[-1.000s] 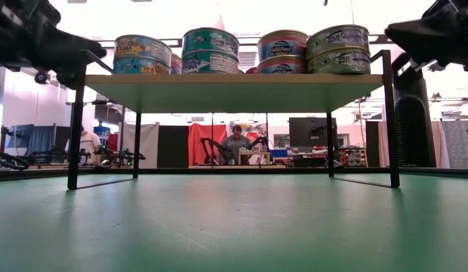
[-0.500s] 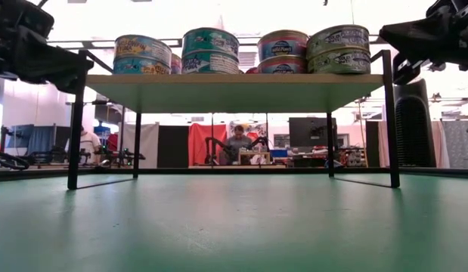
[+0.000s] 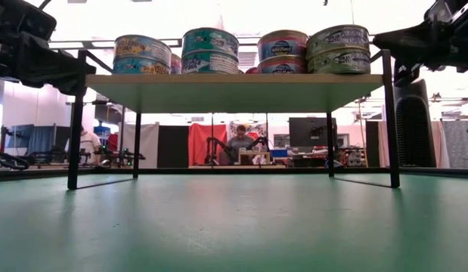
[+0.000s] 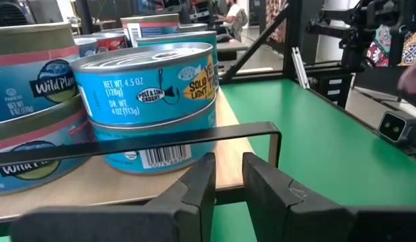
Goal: Stack canned seafood by type on shelf
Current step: Return to Home Position
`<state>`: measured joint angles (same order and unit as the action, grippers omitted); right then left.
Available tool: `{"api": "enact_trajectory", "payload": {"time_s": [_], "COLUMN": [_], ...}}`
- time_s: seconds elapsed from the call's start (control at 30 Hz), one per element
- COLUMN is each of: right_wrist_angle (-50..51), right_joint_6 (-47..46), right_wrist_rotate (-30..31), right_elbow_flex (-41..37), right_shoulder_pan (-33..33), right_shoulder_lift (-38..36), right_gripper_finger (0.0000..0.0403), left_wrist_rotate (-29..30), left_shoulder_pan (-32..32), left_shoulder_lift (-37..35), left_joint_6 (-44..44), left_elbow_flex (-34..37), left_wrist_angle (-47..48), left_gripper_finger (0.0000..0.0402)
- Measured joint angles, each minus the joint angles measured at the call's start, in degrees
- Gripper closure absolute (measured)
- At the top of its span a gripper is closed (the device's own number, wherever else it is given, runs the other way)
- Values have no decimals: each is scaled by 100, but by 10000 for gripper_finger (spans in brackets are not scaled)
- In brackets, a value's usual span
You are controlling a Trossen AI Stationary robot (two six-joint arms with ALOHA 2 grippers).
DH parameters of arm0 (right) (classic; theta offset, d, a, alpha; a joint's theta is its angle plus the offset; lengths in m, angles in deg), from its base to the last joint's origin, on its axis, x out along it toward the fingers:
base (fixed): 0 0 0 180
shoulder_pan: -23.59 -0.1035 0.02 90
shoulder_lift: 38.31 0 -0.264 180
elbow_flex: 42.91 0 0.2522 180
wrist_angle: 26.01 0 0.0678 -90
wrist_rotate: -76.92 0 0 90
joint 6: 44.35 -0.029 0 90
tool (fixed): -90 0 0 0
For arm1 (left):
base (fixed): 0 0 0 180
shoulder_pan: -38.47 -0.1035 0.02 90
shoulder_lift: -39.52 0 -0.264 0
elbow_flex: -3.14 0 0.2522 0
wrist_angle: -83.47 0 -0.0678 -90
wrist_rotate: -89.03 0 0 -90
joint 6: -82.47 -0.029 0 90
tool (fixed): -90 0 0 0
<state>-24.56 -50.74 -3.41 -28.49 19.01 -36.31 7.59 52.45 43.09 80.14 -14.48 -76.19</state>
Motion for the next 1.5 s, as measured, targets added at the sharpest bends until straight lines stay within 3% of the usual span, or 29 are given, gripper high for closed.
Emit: {"api": "enact_trajectory", "payload": {"time_s": [1.5], "right_wrist_angle": [4], "right_joint_6": [0], "right_wrist_rotate": [-1], "right_elbow_flex": [-4], "right_shoulder_pan": [-1], "right_shoulder_lift": [4], "right_gripper_finger": [390], "left_wrist_rotate": [2], "left_shoulder_pan": [0], "left_shoulder_lift": [123], "left_joint_6": [4], "left_elbow_flex": [-17], "left_wrist_angle": [-16], "left_gripper_finger": [342]}}
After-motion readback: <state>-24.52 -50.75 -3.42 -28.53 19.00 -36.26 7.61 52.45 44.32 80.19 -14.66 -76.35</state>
